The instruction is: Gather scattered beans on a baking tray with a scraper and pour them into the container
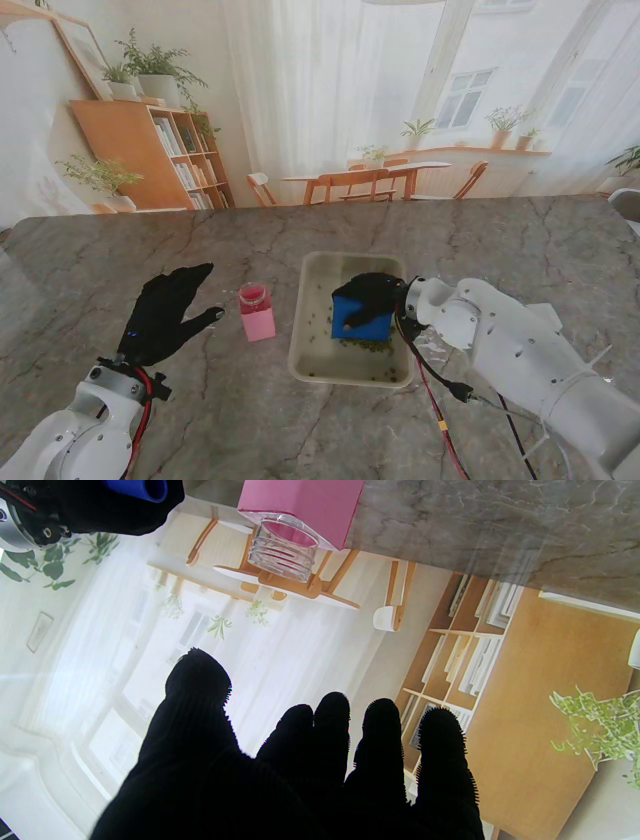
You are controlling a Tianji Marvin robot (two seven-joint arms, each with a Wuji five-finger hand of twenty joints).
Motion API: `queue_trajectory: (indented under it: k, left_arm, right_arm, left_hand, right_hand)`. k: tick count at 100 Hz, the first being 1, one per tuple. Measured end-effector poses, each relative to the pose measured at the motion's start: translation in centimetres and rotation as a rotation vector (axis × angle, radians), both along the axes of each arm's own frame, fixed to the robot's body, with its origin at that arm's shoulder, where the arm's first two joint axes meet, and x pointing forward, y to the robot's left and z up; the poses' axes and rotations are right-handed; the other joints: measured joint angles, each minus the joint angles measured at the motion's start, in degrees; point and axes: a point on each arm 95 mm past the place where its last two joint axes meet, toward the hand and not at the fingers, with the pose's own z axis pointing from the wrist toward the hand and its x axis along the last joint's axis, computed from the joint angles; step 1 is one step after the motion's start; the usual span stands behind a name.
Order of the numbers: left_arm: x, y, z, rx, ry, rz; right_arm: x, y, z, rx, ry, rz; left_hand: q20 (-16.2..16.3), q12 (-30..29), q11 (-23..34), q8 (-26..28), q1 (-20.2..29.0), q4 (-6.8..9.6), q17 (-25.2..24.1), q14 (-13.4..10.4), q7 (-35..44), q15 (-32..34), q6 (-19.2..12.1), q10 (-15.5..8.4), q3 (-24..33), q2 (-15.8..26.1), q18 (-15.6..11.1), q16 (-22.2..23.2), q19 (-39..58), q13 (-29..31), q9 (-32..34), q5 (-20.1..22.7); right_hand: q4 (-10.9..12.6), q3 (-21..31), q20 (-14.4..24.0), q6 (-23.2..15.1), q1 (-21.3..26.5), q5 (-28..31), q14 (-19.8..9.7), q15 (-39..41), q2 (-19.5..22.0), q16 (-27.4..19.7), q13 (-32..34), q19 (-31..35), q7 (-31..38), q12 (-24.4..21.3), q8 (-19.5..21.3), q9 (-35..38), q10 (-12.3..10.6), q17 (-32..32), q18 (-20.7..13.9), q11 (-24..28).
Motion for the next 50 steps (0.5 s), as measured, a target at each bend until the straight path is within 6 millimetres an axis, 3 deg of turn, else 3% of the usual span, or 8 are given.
queue_trajectory:
  k: [50]
  left_arm:
    - [0.0,0.0,0.0,0.000,-0.001,0.000]
  right_arm:
    - [-1.8,0.1,-0.6,0.039,0.078,0.004]
  left_hand:
    - [0.00,0.00,0.00,0.00,0.00,0.00,0.00,0.00,0.00,0.01,0.00,0.00,0.00,0.00,0.00,0.00,0.00,0.00,0.00,0.00]
  right_hand:
    - [-0.02,-0.99,0.00,0.75,-0.13,0.05,-0.64,0.66,-0.61,0.01,1.14,0.00,-0.05,0.59,0.00,0.03,0.15,0.37,0.00,0.00]
